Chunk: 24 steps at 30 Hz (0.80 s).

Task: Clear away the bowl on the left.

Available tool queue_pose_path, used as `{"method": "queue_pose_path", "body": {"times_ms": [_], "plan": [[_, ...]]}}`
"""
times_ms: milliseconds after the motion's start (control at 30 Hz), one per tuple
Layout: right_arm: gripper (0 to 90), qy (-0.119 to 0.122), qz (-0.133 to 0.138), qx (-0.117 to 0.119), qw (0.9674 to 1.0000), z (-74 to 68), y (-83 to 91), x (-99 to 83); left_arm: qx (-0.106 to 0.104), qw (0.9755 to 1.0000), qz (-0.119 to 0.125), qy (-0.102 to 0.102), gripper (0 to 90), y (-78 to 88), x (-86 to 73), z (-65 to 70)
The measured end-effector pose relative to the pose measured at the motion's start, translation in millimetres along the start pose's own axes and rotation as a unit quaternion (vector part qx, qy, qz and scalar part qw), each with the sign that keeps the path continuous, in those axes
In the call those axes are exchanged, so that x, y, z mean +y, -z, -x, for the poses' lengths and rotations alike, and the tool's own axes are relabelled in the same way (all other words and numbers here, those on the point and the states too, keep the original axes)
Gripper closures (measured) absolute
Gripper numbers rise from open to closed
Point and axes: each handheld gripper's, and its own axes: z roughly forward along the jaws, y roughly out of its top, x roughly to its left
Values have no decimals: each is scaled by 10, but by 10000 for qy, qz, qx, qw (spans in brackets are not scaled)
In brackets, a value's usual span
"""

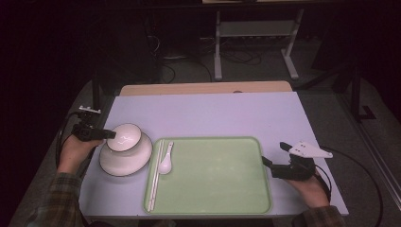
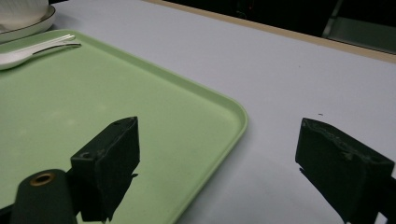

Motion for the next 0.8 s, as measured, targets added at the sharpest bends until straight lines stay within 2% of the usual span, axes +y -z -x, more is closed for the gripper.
{"method": "queue_pose_path", "body": {"times_ms": [333,800], "plan": [[130,-3,-4,5,10000,-1,0,0,-37,9994,-335,62,771,-129,4,28],[130,3,-11,7,10000,-2,-2,0,-46,9991,-379,174,822,-175,32,14]]}}
